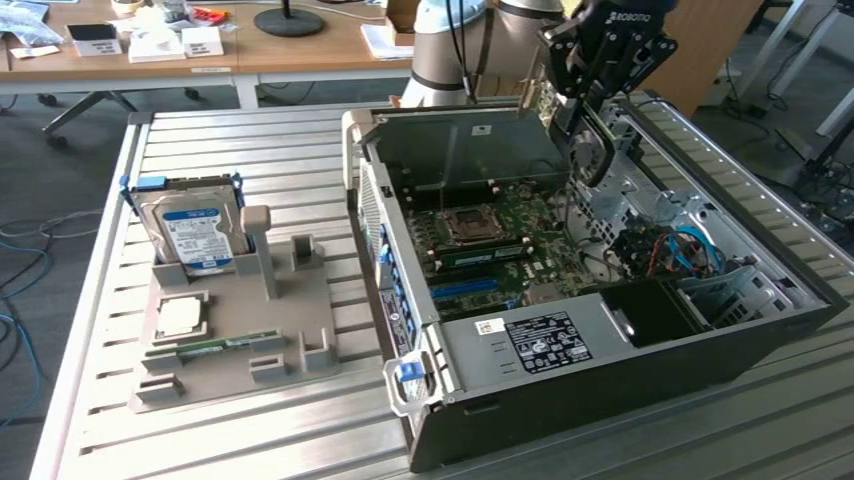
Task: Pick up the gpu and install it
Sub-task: 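Pick up the gpu and move the gpu toward the slot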
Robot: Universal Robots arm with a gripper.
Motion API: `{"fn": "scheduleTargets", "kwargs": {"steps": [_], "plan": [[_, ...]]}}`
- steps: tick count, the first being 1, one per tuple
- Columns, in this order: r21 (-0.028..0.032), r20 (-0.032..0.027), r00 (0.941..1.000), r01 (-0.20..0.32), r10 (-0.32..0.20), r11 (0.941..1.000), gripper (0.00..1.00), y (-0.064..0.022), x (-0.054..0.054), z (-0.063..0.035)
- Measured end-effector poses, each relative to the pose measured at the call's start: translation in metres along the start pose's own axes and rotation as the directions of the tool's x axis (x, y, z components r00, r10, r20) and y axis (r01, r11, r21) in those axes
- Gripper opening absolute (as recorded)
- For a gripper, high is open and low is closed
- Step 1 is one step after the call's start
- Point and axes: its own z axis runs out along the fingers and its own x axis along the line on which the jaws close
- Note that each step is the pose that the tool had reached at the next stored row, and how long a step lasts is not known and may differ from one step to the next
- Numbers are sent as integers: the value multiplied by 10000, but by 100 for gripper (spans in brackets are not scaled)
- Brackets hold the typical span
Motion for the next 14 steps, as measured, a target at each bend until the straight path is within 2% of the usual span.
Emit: {"fn": "scheduleTargets", "kwargs": {"steps": [4, 14], "plan": [[0, 0, 10000, 1, -1, 10000, 27, 2, -53, 0], [-1, 0, 10000, 2, -2, 10000, 27, 2, -57, 0]]}}
